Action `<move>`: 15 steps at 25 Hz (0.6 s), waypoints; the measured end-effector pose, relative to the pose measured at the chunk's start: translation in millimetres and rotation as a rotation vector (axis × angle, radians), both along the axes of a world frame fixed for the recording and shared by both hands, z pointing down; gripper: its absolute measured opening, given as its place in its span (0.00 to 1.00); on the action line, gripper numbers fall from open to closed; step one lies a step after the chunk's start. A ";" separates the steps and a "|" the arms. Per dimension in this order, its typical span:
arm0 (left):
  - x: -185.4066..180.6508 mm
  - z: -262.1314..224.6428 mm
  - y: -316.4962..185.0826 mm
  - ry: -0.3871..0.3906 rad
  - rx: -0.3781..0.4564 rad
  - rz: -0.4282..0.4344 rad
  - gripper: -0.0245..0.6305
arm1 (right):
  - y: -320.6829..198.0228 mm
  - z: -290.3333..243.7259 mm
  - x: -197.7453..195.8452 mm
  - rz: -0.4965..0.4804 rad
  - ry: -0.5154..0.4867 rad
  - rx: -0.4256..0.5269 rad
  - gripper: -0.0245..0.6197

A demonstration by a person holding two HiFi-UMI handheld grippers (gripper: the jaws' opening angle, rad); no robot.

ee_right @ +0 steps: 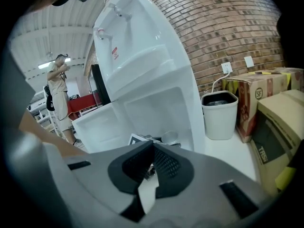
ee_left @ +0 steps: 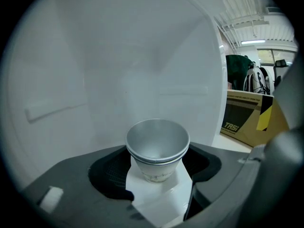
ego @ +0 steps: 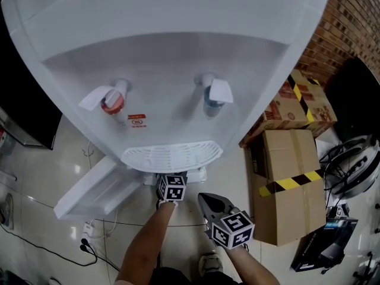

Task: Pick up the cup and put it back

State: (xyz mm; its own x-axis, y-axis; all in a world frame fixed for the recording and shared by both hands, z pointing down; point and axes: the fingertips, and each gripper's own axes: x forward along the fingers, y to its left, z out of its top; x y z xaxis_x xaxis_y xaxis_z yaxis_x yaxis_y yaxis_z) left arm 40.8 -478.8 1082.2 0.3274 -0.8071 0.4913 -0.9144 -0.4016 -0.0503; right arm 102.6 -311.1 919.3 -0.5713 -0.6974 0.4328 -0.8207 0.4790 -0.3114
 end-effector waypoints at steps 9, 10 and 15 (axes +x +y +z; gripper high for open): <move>-0.4 0.5 12.7 0.063 -0.017 -0.004 0.74 | 0.7 -0.3 -1.6 -0.004 0.005 -0.002 0.06; -2.6 1.1 17.3 0.069 -0.018 -0.008 0.74 | 1.2 0.7 -1.8 -0.005 0.008 -0.006 0.06; -15.7 -6.9 50.4 0.148 -0.005 -0.009 0.60 | 3.9 0.3 -2.8 0.001 0.017 -0.009 0.06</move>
State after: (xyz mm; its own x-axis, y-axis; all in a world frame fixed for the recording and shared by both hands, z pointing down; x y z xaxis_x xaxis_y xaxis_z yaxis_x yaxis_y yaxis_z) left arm 25.1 -428.4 1075.2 0.3895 -0.8080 0.4420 -0.9152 -0.3933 0.0876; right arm 99.9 -307.2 919.6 -0.5628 -0.6944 0.4484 -0.8266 0.4751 -0.3017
